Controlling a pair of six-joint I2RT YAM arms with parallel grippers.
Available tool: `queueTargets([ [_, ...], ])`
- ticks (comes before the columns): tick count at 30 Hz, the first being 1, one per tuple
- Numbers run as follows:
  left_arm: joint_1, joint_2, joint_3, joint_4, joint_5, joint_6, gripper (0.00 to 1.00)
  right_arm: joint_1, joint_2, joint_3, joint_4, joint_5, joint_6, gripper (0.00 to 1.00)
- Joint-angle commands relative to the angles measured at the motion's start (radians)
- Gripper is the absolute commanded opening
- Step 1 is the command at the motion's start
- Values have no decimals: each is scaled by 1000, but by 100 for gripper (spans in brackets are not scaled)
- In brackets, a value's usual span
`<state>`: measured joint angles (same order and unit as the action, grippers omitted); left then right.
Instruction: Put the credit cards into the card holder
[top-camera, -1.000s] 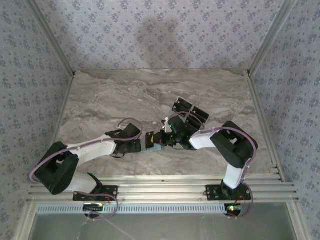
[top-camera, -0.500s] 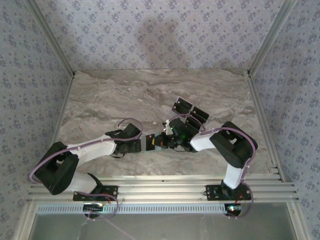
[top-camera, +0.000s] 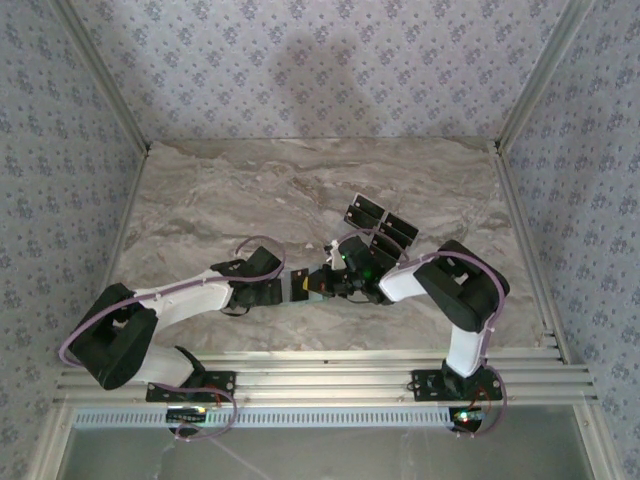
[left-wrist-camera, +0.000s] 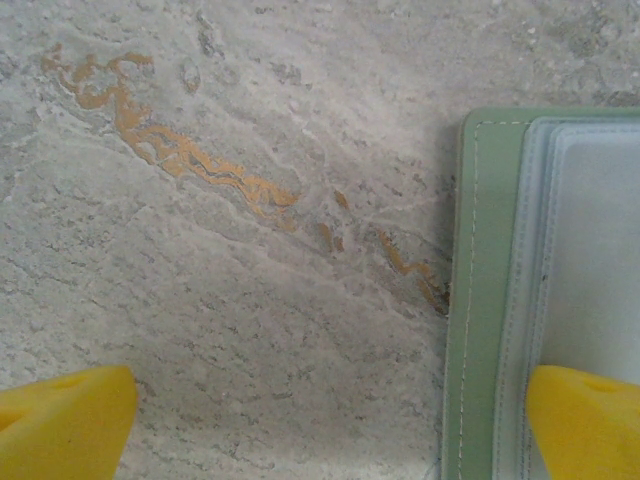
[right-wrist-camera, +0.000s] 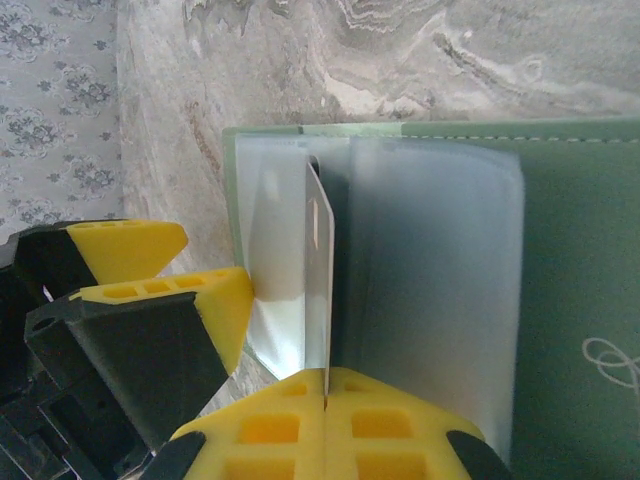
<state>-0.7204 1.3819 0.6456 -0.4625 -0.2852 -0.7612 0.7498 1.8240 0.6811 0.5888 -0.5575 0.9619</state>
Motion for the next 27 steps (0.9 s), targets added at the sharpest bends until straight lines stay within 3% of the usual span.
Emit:
queueTargets([
  [1,-2,2,-18,-68,-46,-7,100,-6,33,-13,-11,-15,14,0],
  [27,-2,0,-17,-68,-42,-7,100,9,121,67,-49,-62,16,0],
])
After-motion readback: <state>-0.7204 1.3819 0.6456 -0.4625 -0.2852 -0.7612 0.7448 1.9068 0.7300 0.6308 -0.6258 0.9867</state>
